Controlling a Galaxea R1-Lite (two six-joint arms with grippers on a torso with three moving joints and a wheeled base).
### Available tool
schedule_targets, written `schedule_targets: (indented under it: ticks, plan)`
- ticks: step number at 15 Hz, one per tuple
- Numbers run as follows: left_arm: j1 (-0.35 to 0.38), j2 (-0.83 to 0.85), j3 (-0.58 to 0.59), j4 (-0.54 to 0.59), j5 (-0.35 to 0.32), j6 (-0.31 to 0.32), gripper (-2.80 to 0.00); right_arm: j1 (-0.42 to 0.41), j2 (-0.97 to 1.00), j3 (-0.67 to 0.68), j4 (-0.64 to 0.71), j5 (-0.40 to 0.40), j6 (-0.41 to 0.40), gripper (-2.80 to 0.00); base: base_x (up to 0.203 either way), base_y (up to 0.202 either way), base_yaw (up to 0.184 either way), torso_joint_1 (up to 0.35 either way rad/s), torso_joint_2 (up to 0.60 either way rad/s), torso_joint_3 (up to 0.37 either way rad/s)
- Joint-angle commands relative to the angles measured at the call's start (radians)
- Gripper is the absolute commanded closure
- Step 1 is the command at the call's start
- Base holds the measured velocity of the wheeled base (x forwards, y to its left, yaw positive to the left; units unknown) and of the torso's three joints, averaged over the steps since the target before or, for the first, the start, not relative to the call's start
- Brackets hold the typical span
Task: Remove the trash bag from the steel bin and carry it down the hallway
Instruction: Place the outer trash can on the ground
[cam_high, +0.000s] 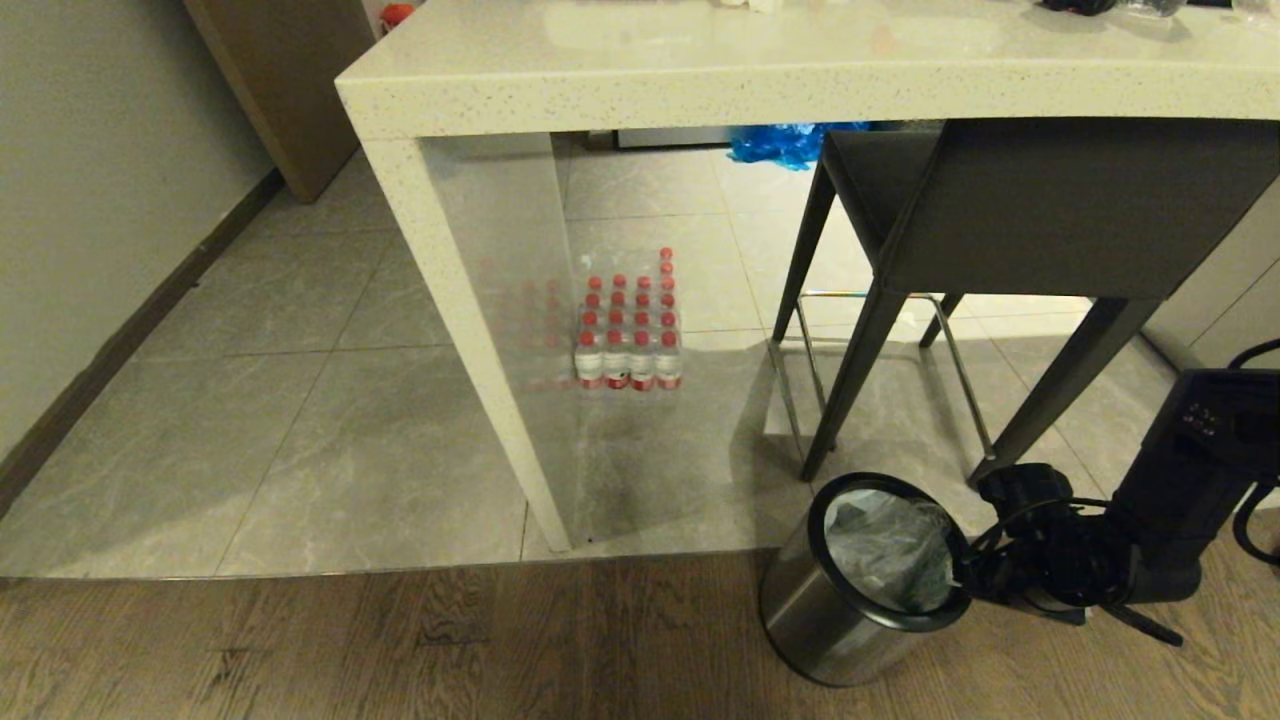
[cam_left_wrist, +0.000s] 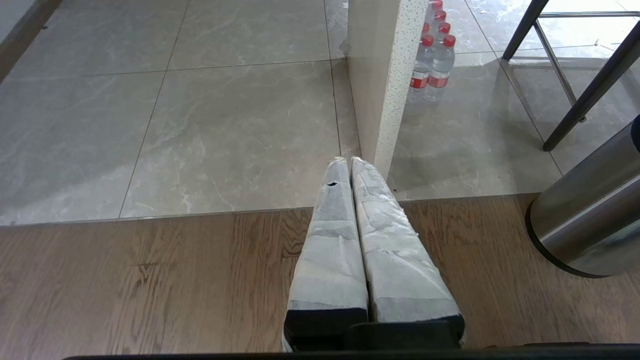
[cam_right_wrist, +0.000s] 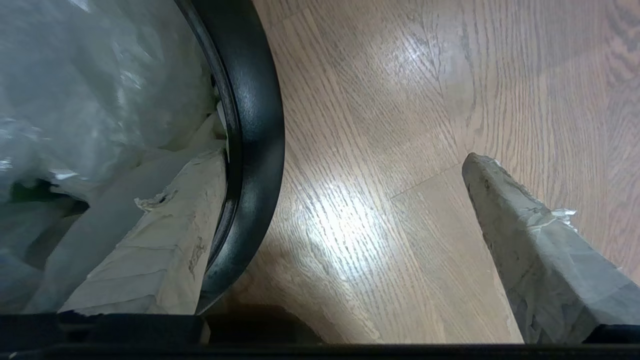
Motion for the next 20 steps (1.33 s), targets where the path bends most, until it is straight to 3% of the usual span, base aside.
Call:
schedule_targets:
  ticks: [1, 8, 17, 18, 20]
  plan:
    - [0.001, 0.0, 0.001, 0.0, 0.0, -0.001, 0.0, 0.003, 0.014, -0.003, 0.0, -0.005, 0.002, -2.8, 0.0, 0.0, 0.0, 0.0, 0.0, 0.0]
    - [0.0, 0.0, 0.001, 0.0, 0.0, -0.001, 0.0, 0.048, -0.005, 0.014, 0.011, -0.034, -0.016, -2.8, 0.0, 0.0, 0.0, 0.0, 0.0, 0.0]
    - [0.0, 0.0, 0.001, 0.0, 0.0, -0.001, 0.0, 0.102, 0.06, -0.003, -0.003, -0.16, -0.009, -2.8, 0.0, 0.0, 0.0, 0.0, 0.0, 0.0]
    - [0.001, 0.0, 0.0, 0.0, 0.0, -0.001, 0.0, 0.107, 0.066, -0.006, -0.005, -0.166, -0.014, 0.0, 0.0, 0.0, 0.0, 0.0, 0.0, 0.0]
    - [0.0, 0.0, 0.002, 0.0, 0.0, -0.001, 0.0, 0.109, 0.068, -0.016, 0.008, -0.167, -0.018, 0.0, 0.0, 0.0, 0.0, 0.0, 0.0, 0.0]
